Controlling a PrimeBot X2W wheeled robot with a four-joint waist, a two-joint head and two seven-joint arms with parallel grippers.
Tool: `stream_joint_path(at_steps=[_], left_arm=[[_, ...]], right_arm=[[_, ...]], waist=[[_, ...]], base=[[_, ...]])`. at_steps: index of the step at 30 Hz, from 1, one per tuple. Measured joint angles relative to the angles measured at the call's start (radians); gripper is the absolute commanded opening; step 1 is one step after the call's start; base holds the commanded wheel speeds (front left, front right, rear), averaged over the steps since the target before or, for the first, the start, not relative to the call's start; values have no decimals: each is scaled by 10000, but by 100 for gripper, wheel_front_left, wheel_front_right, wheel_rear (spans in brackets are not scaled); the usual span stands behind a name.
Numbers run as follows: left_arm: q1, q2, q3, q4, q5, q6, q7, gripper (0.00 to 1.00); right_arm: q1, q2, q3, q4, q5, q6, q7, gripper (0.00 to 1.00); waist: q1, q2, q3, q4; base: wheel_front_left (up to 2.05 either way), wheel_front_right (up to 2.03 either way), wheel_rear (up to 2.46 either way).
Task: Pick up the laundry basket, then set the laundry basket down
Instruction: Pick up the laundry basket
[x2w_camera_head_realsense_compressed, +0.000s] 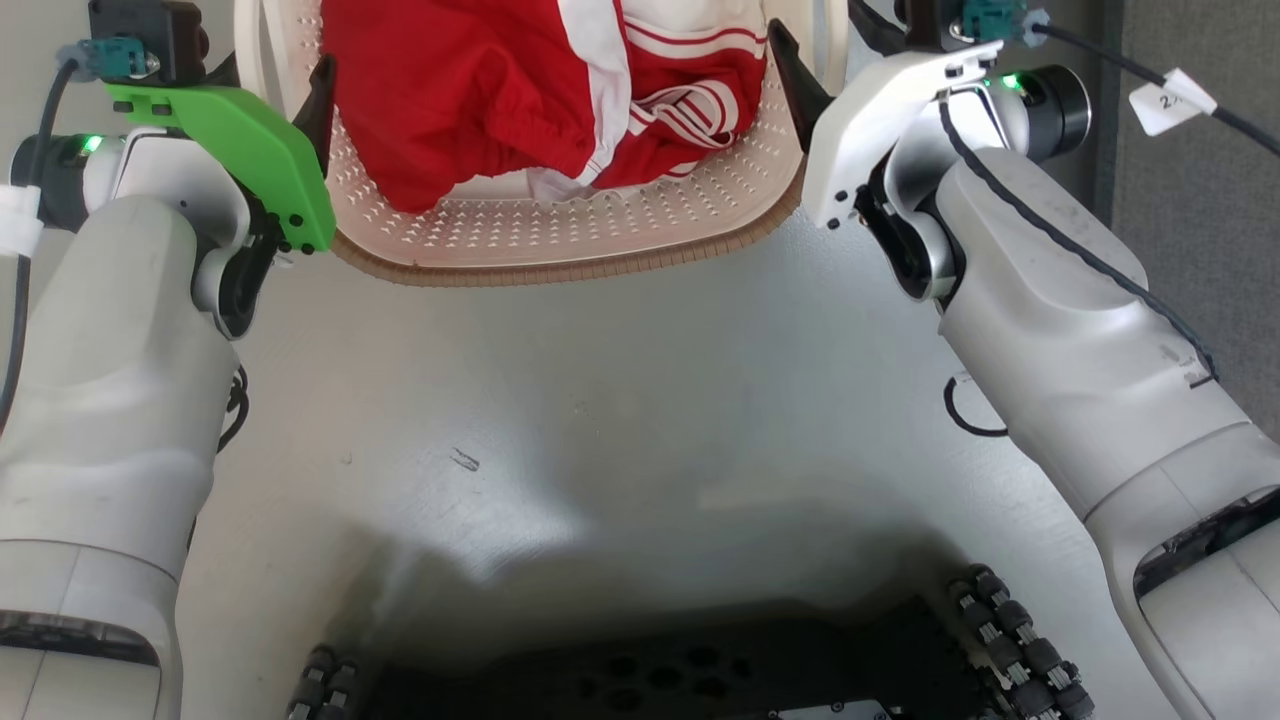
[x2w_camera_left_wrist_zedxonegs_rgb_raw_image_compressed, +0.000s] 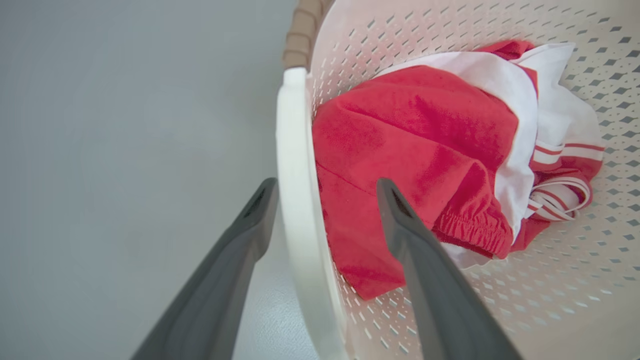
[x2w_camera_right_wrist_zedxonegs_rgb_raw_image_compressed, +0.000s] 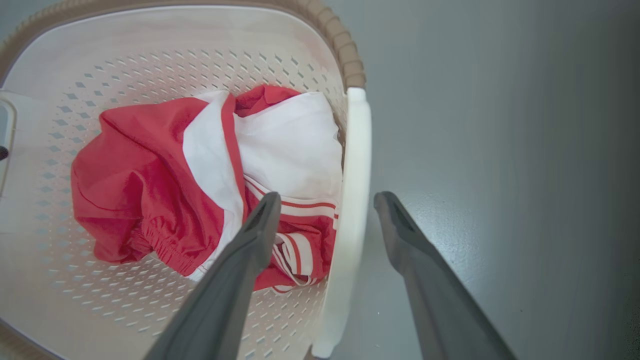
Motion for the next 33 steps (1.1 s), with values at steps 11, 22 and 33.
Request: stream_joint_path(at_steps=[11,22,33], left_arm=[[-360,-29,-94,591,-360,0,102,0],[-532,-142,-184,951,-713,-10,-48,0],[-553,-303,-249,1728,-959,-13,-345,0]], right_arm=[[-457,6,445,334,430,-169,105,0],[-685,56,715,729,886,-257,-36,0],[-721,148,1156,1229,1187,-259,-297,0]], waist=[[-1,0,381,-48],[-1,0,402,-30],[-1,0,-70,23]], base=[[0,0,0],[0,0,0],[0,0,0]])
